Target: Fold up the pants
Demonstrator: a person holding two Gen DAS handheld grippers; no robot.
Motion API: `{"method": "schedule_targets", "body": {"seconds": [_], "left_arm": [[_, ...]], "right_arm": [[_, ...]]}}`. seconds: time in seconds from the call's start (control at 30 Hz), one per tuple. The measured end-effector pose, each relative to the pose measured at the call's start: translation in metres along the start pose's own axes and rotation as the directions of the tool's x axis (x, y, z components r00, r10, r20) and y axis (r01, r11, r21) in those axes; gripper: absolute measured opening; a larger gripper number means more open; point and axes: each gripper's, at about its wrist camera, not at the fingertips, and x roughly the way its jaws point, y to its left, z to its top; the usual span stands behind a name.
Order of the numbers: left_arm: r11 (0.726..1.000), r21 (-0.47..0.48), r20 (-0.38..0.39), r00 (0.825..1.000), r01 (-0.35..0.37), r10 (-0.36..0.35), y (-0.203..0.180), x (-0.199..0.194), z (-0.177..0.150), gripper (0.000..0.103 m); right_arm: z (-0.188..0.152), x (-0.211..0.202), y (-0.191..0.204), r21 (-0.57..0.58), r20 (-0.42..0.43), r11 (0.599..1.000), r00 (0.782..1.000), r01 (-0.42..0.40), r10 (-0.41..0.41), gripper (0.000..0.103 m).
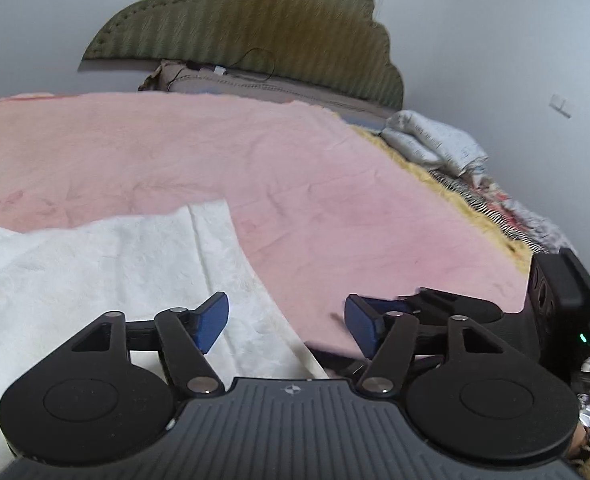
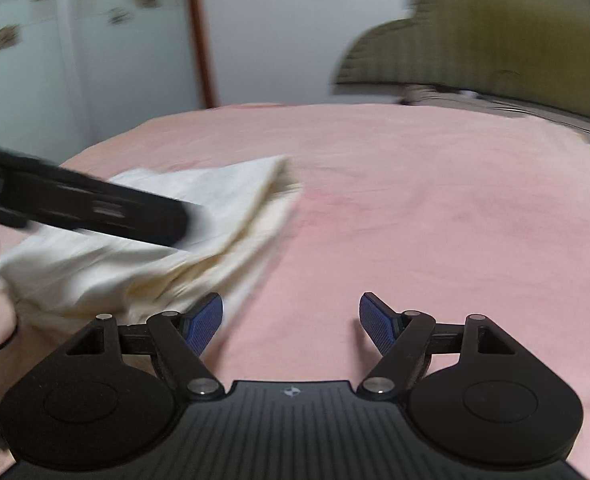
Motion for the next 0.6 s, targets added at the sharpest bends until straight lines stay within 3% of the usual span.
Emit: {"method": "schedule_targets", "body": {"seconds": [0.07,0.17,0.27,0.33,0.43,0.53,0.6], "left_arm": [[0.999,-0.008,0.036,0.999,-0.038,0.038,0.017,-0.017,0.003,0.071],[0.987,-0.078,0.065,0.987,-0.141,0.146,0.053,-0.043,0.006,0.072],[0.963,-0.142,0.046,0.970,-0.228,0.237,0.087,-0.065,0.007,0.072],[0.943,-0.146,0.040,0.951,-0.298,0.306,0.102,-0.078,0.005,0.072],[0.915,-0.089,0.020,0.918,-0.393,0.396,0.113,-0.093,-0.005,0.072],[0.901,-0.003,-0.029,0.901,-0.434,0.433,0.119,-0.096,-0.021,0.072],[0.893,0.055,-0.065,0.891,-0.446,0.449,0.119,-0.091,-0.033,0.072]], "right_arm": [[0.002,-0.009,-0.002,0.053,0.048,0.999,0.999,0.001,-0.003,0.076],[0.005,-0.013,0.010,0.090,0.106,0.990,0.989,-0.111,0.101,0.076],[0.009,-0.006,0.037,0.058,0.106,0.971,0.968,-0.232,0.226,0.076],[0.009,0.001,0.054,0.015,0.080,0.964,0.961,-0.267,0.265,0.076],[0.005,0.011,0.074,-0.061,0.010,0.969,0.971,-0.237,0.238,0.076],[-0.002,0.016,0.078,-0.122,-0.051,0.981,0.988,-0.152,0.147,0.081],[-0.004,0.013,0.074,-0.100,-0.055,0.984,0.989,-0.145,0.140,0.084]]}}
